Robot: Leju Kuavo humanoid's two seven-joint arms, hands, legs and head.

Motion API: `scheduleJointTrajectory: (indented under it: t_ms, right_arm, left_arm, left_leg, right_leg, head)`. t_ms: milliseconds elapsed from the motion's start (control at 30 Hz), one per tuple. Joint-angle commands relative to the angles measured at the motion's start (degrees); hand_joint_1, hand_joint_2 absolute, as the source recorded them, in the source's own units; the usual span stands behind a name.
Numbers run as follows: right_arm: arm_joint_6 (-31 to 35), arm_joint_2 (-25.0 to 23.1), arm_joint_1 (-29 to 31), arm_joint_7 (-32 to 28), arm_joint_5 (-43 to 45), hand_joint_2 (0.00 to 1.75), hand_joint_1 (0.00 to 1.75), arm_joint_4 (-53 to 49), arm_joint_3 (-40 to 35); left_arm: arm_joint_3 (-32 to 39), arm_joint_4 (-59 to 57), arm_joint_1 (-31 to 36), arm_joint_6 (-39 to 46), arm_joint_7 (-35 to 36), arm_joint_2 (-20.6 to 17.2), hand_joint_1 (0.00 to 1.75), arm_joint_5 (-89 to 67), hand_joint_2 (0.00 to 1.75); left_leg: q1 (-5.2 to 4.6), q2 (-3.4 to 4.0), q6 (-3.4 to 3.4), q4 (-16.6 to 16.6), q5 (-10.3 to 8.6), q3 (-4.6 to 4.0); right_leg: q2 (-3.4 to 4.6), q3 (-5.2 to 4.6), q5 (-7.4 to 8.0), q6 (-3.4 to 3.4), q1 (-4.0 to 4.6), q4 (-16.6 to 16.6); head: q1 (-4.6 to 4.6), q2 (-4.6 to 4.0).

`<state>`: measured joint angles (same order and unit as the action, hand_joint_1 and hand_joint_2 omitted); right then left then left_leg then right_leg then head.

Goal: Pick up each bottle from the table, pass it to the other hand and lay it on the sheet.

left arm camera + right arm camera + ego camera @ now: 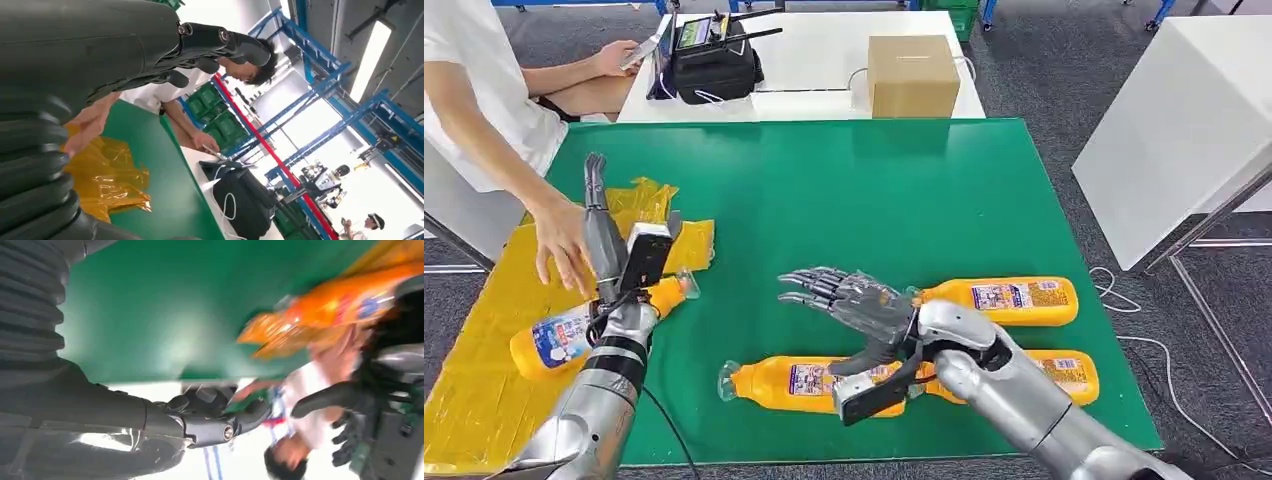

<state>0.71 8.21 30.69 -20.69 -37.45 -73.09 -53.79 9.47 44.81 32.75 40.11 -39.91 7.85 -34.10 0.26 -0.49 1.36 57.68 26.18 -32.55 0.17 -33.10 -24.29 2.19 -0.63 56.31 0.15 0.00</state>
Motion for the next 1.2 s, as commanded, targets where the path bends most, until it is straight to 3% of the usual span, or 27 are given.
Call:
scheduleJointTrajectory:
  t_ms: [33,600,800,1033,1200]
  right_arm:
    - [12.5,-8.6,-6.0,8.1,-12.2,1.75,0.00,9.5,-7.9]
    - [9.9,-10.6,-4.3,8.8,-12.9,1.75,0.00,17.1,-10.2]
    - [8.3,-7.5,-0.4,12.0,-14.4,1.75,0.00,19.4,-10.1]
    - [8.0,-1.8,-1.4,14.9,-16.5,1.75,0.00,16.8,-7.4]
    - [8.0,-1.7,-1.5,14.9,-16.5,1.75,0.00,16.7,-7.4]
  left_arm:
    - [5.9,-2.7,-0.4,-0.1,0.4,-1.2,0.00,1.7,1.75]
    - [8.1,-4.3,0.9,-0.1,0.0,-1.2,0.00,3.0,1.75]
    - [9.7,-5.3,0.6,-0.1,-0.1,-1.7,0.00,3.7,1.75]
    - [9.6,-4.8,-0.7,-0.2,-0.1,-2.1,0.00,5.3,1.75]
    - [9.5,-4.7,-0.7,-0.1,-0.1,-2.0,0.00,5.3,1.75]
  left_leg:
    - [0.10,0.17,-0.08,-0.2,0.08,0.43]
    - [0.06,0.07,-0.06,-0.1,0.08,0.25]
    - [0.07,0.10,-0.04,0.0,0.07,0.23]
    - [0.05,0.01,-0.02,-0.1,0.07,0.26]
    - [0.03,0.03,-0.05,0.0,0.11,0.27]
  right_leg:
    - [0.13,0.39,-0.02,-0.09,0.11,-0.2]
    - [0.03,0.26,-0.06,-0.09,0.06,-0.1]
    - [0.05,0.24,-0.01,-0.06,0.08,-0.1]
    - [-0.04,0.31,-0.05,-0.05,0.05,-0.1]
    - [-0.02,0.30,-0.09,-0.08,0.04,-0.1]
  head:
    - [0.00,0.00]
    - [0.00,0.00]
    - [-0.02,0.00]
    - [0.00,0.00]
    - [0.00,0.00]
